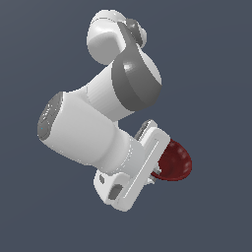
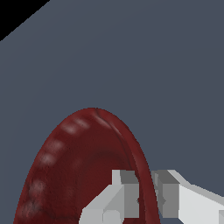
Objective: Pick up the object and move it to a goal position.
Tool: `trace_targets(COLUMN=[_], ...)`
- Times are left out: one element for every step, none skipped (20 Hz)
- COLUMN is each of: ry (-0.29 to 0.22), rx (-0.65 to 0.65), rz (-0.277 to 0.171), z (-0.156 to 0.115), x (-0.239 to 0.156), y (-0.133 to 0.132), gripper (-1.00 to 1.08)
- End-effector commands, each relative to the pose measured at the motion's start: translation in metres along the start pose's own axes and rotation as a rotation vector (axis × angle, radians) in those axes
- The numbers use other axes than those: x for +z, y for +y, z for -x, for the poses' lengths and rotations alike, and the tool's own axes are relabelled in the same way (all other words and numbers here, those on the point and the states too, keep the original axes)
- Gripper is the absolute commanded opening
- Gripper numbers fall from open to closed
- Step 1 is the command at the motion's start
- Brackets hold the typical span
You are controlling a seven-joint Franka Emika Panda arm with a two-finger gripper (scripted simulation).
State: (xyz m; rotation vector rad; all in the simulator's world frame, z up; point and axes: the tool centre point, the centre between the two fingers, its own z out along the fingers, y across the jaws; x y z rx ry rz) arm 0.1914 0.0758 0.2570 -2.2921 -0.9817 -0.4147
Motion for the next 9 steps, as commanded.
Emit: trace_targets(ry=[0.002, 0.002, 0.002, 0.002, 0.002, 0.002, 0.002, 0.002, 0.002], rx=[-0.001, -0.001, -0.001, -0.001, -0.001, -0.001, -0.001, -0.001, -0.001], rz=[0.001, 0.001, 0.001, 0.001, 0.001, 0.001, 0.001, 0.001, 0.001], z=[-0.0051, -0.006, -0.0067, -0.0073, -0.0077, -0.0079, -0.0081, -0.0082, -0.0083], x=[-0.003, -0.0034, -0.0037, -0.004, -0.0041, -0.0042, -0.0043, -0.0043, -0.0044], y=[-0.0031, -0.0036, -0.004, -0.0042, -0.0044, -0.0046, -0.0046, -0.0047, -0.0047], gripper=[-1.0, -1.0, -1.0, -1.0, -1.0, -1.0, -1.0, -1.0, -1.0])
